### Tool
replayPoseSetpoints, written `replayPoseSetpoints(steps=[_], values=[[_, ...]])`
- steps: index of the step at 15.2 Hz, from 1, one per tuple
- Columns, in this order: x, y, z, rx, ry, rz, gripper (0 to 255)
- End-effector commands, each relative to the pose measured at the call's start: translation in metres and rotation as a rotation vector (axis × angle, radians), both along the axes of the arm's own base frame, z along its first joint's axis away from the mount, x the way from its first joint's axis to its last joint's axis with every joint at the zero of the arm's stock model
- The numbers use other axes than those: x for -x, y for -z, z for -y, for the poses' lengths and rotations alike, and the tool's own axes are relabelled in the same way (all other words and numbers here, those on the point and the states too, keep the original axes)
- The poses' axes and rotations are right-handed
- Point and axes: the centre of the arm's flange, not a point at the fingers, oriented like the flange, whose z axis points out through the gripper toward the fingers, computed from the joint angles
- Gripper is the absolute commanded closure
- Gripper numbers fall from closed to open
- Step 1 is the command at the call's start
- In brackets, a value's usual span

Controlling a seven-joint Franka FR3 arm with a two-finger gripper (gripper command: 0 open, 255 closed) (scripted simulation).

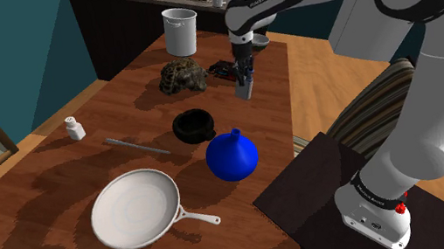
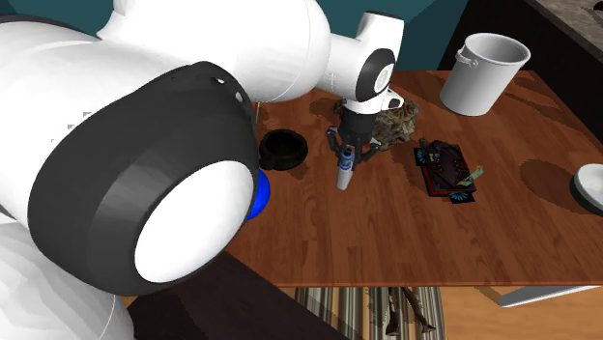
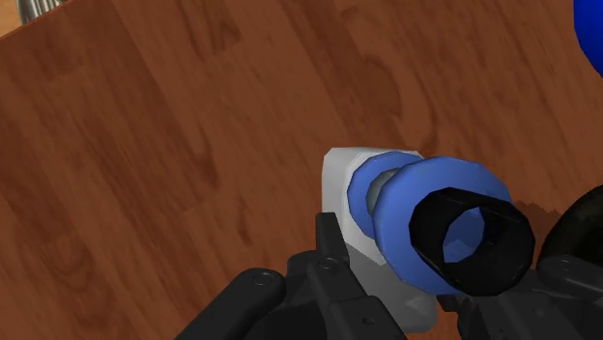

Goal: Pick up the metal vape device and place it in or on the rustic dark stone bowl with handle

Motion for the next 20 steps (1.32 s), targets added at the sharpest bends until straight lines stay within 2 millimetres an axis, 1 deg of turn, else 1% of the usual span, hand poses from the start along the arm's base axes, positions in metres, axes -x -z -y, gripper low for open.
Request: replayPoseSetpoints(steps=[1,8,9,20], values=[[0.001,-0.01,0.0,0.0,0.0,0.0,255],[0.001,-0.047,0.0,0.0,0.0,0.0,255],[0.001,-0.048,0.0,0.0,0.0,0.0,255],[-0.016,-0.048,-0.144,0.0,0.0,0.0,255]])
